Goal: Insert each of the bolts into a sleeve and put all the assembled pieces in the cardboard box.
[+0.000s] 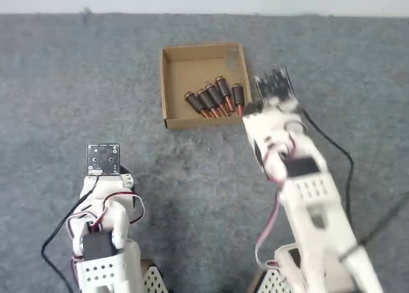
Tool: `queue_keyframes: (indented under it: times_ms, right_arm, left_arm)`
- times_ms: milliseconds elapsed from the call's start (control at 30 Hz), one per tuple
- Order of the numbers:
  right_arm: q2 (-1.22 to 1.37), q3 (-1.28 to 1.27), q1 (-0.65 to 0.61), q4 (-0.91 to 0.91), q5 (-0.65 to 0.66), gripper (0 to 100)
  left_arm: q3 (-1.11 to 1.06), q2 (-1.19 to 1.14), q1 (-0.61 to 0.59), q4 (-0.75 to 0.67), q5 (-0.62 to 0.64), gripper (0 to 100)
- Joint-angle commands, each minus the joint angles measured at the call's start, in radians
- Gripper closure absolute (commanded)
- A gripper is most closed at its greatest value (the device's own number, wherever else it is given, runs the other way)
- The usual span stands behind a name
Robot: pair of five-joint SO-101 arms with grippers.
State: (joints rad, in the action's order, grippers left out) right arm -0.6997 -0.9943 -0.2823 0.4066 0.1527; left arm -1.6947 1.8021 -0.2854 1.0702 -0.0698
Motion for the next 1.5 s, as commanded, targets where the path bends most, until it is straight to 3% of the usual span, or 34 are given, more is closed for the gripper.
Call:
queue_keyframes:
  times_ms: [0, 333, 400, 500, 933, 1033, 1267, 1467]
  right_arm:
    - [-0.318, -0.172, 0.039, 0.007, 0.009, 99.1]
    - [-0.897, -0.614, 0.139, 0.013, 0.009, 99.1]
    - [-0.998, -0.689, 0.142, 0.071, 0.009, 99.1]
    - [-1.110, -0.683, 0.142, 0.314, 0.008, 99.1]
    - [-1.107, -0.690, 0.156, 0.797, -0.052, 99.1]
    - [-1.107, -0.690, 0.248, 0.819, -0.057, 99.1]
    - [-1.107, -0.690, 0.252, 0.901, -0.064, 99.0]
    - [-1.107, -0.690, 0.252, 0.901, -0.064, 99.0]
  left_arm:
    - [0.010, 0.015, -0.002, 0.002, -0.009, 98]
    - [0.010, 0.015, 0.000, 0.003, -0.009, 98]
    - [0.010, 0.015, 0.000, 0.003, -0.009, 98]
    - [0.010, 0.015, 0.000, 0.003, -0.009, 98]
    - [0.010, 0.015, 0.000, 0.023, -0.009, 98]
    - [0.010, 0.015, -0.003, 0.025, -0.009, 98]
    - [0.010, 0.017, 0.003, 0.032, -0.003, 98]
    - [0.010, 0.018, 0.032, 0.196, -0.005, 98]
